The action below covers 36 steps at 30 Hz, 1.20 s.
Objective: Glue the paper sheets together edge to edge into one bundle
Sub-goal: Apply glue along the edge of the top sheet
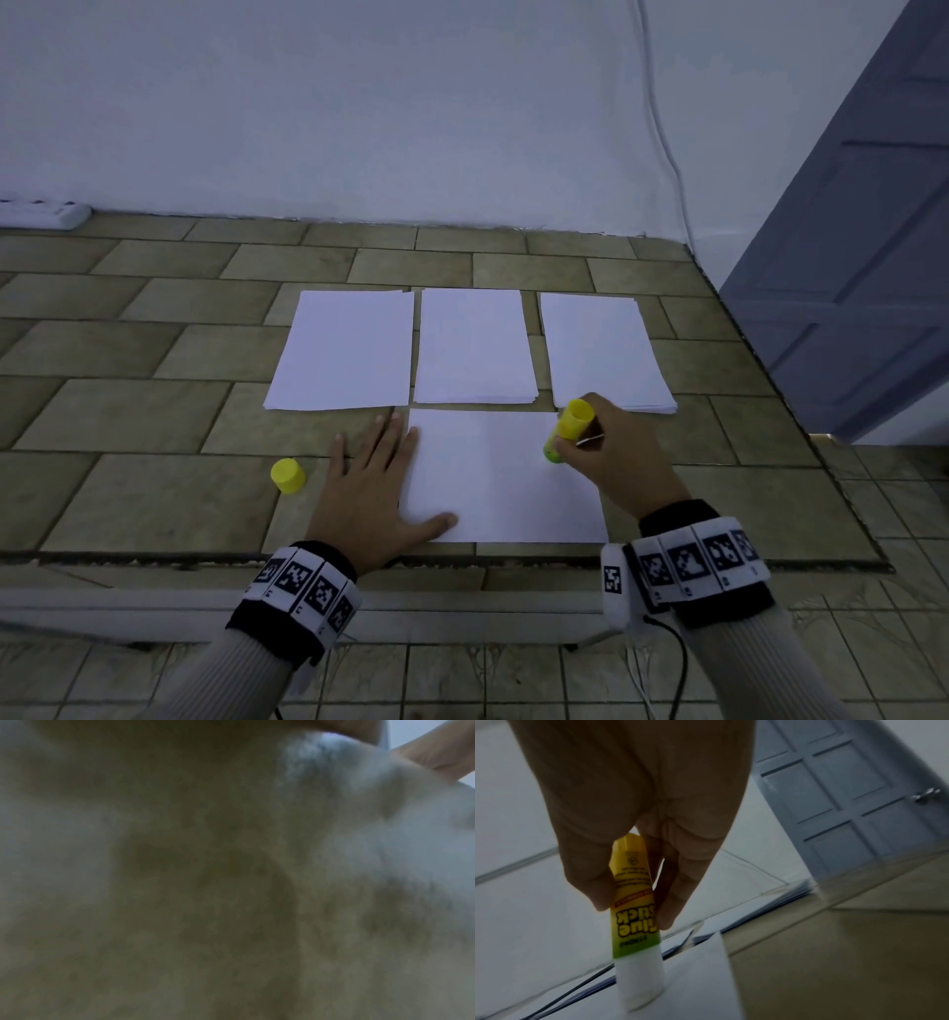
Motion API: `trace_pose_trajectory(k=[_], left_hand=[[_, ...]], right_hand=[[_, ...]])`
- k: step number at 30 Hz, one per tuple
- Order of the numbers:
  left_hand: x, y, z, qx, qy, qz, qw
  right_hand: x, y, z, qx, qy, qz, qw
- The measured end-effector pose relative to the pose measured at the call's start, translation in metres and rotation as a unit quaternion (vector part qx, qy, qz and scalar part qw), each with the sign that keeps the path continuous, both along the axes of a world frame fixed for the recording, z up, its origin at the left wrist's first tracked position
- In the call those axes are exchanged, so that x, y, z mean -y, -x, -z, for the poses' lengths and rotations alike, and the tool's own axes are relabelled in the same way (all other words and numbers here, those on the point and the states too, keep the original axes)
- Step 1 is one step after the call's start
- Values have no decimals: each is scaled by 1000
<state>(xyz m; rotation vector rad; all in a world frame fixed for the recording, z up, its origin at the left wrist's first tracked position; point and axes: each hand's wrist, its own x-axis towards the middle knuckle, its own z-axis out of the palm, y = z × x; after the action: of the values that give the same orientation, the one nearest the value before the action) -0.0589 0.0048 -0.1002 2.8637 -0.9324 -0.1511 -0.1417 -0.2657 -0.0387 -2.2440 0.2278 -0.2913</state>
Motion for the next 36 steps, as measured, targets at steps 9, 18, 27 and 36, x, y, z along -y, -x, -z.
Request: trace_pose_trajectory(k=[9, 18, 27, 36], left_hand=[[1, 1, -3, -8, -5, -3, 1000], [2, 2, -4, -9, 1, 19, 1000], [2, 2, -2, -4, 13, 24, 1000], [2, 0, -6, -15, -35, -1, 999]], right_hand=[[-2, 11, -6, 23, 22, 9, 999], [-100, -8, -3, 8, -34, -184, 982], [-104, -12, -2, -9, 35, -218, 975], [-31, 18, -6, 2, -14, -176, 984]])
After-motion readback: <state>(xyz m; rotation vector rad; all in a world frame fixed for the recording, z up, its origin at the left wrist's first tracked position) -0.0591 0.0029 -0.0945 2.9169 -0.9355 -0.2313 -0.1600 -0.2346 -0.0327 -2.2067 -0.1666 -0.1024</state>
